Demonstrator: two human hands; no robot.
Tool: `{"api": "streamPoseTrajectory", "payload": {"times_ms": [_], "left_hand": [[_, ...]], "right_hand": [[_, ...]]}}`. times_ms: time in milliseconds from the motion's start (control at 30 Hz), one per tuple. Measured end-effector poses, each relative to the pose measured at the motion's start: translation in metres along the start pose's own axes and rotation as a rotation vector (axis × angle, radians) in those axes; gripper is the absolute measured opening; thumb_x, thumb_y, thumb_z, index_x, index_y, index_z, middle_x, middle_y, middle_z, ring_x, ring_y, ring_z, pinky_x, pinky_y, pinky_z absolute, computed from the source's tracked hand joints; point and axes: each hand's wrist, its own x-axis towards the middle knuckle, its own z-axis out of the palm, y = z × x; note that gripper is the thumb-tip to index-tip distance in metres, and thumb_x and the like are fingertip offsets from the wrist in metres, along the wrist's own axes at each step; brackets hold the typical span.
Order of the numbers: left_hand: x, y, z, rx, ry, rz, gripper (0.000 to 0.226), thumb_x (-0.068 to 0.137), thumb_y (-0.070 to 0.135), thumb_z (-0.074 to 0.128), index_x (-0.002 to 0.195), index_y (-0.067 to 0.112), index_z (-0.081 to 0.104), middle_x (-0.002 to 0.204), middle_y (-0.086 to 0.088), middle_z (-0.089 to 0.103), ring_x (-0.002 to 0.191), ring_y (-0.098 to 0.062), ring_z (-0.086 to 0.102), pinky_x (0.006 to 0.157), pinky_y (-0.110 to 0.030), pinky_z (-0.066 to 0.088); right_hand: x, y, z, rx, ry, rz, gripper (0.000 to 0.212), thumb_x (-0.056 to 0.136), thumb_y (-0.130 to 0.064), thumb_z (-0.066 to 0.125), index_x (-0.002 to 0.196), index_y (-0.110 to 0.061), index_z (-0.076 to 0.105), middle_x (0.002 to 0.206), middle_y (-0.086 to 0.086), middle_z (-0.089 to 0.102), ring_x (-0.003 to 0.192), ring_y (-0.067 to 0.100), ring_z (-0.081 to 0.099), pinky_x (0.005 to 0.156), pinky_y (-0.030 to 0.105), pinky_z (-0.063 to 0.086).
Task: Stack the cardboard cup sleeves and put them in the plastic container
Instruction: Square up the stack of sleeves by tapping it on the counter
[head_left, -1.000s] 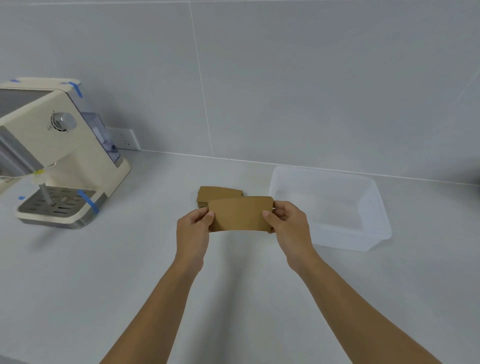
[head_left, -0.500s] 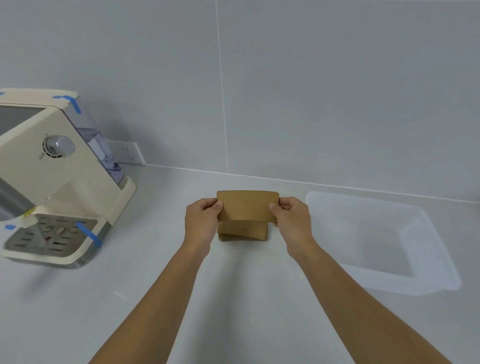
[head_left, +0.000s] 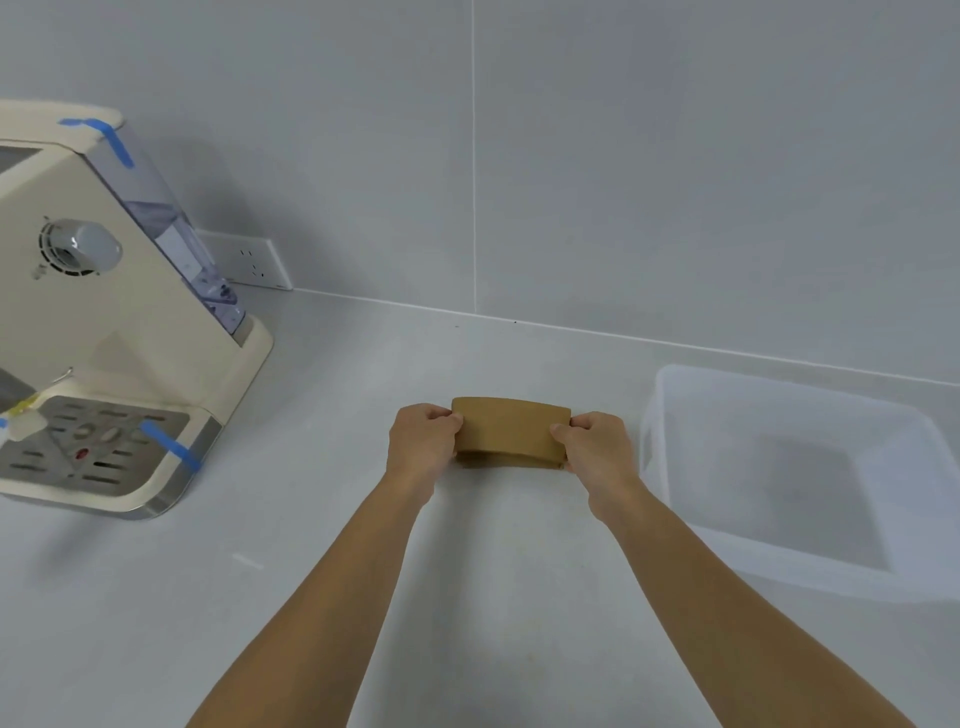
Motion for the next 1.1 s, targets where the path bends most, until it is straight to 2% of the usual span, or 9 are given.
{"api": "streamPoseTrajectory", "payload": {"times_ms": [200,333,400,567,633,700,767,900,1100], "left_hand": [[0.006,-0.006,0.002,0.019,-0.010,-0.006,0.016,0.087,0.019,0.057,0.072,0.013,0.056,0.079,-0.003,0.056,0.077,-0.023,0.052,0.077,-0.036,0.046],[0.012,-0.006,0.001,-0.074,-0.068,-0.092,0.029,0.082,0.032,0.066,0.073,0.010,0.050,0.077,-0.002,0.050,0.070,-0.019,0.046,0.065,-0.029,0.038],[0.012,-0.004,0.000,-0.134,-0.132,-0.147,0.029,0.080,0.029,0.069,0.088,0.005,0.055,0.082,-0.005,0.053,0.067,-0.017,0.048,0.059,-0.023,0.039],[0.018,-0.006,0.001,-0.102,-0.202,-0.207,0.068,0.070,0.022,0.080,0.125,0.000,0.047,0.123,-0.010,0.055,0.106,-0.023,0.054,0.083,-0.029,0.046],[0.020,-0.005,-0.002,-0.100,-0.254,-0.227,0.060,0.069,0.014,0.080,0.120,0.001,0.052,0.122,-0.011,0.058,0.106,-0.023,0.056,0.085,-0.030,0.046],[0.018,-0.004,-0.008,-0.174,-0.369,-0.241,0.040,0.071,0.003,0.076,0.108,0.001,0.060,0.116,-0.011,0.063,0.101,-0.021,0.060,0.087,-0.030,0.047],[0.013,-0.008,-0.013,-0.223,-0.476,-0.146,0.030,0.073,-0.003,0.071,0.101,0.003,0.063,0.112,-0.011,0.066,0.103,-0.023,0.062,0.091,-0.031,0.048],[0.000,-0.022,-0.015,-0.237,-0.409,0.171,0.060,0.063,0.004,0.078,0.117,0.011,0.053,0.114,-0.005,0.061,0.104,-0.020,0.059,0.080,-0.025,0.050],[-0.015,-0.044,-0.018,-0.234,-0.377,0.385,0.065,0.056,0.025,0.077,0.114,0.022,0.048,0.113,-0.002,0.059,0.103,-0.015,0.056,0.087,-0.029,0.049]], "right_hand": [[0.003,0.003,-0.002,-0.028,-0.023,0.002,0.012,0.085,-0.019,0.055,0.082,-0.010,0.048,0.075,0.004,0.040,0.068,0.017,0.037,0.056,0.027,0.030],[0.008,0.004,-0.003,0.008,-0.042,0.078,0.042,0.081,-0.040,0.063,0.107,-0.011,0.048,0.097,0.003,0.048,0.090,0.021,0.045,0.073,0.032,0.034],[0.010,0.005,-0.003,0.011,-0.062,0.107,0.057,0.078,-0.043,0.066,0.118,-0.007,0.046,0.108,0.005,0.048,0.096,0.022,0.046,0.078,0.033,0.034],[0.013,0.004,0.000,0.052,-0.122,0.165,0.068,0.069,-0.032,0.079,0.121,-0.001,0.048,0.118,0.010,0.057,0.106,0.026,0.054,0.081,0.033,0.040],[0.012,0.003,-0.002,0.093,-0.174,0.178,0.064,0.065,-0.028,0.081,0.116,-0.001,0.053,0.116,0.011,0.061,0.106,0.026,0.057,0.084,0.031,0.043],[0.010,0.002,-0.007,0.180,-0.272,0.169,0.039,0.068,-0.018,0.080,0.101,-0.004,0.062,0.106,0.008,0.066,0.096,0.019,0.062,0.083,0.026,0.047],[0.003,0.002,-0.012,0.243,-0.351,0.099,0.019,0.073,-0.009,0.075,0.088,-0.009,0.064,0.097,0.005,0.068,0.087,0.013,0.063,0.075,0.020,0.048],[-0.007,0.012,-0.013,0.241,-0.265,-0.110,0.044,0.069,-0.008,0.077,0.109,-0.011,0.060,0.110,0.009,0.066,0.102,0.024,0.062,0.090,0.036,0.050],[-0.019,0.026,-0.006,0.196,-0.197,-0.324,0.047,0.064,-0.006,0.080,0.093,-0.033,0.056,0.114,0.010,0.058,0.099,0.025,0.058,0.089,0.041,0.051]]}}
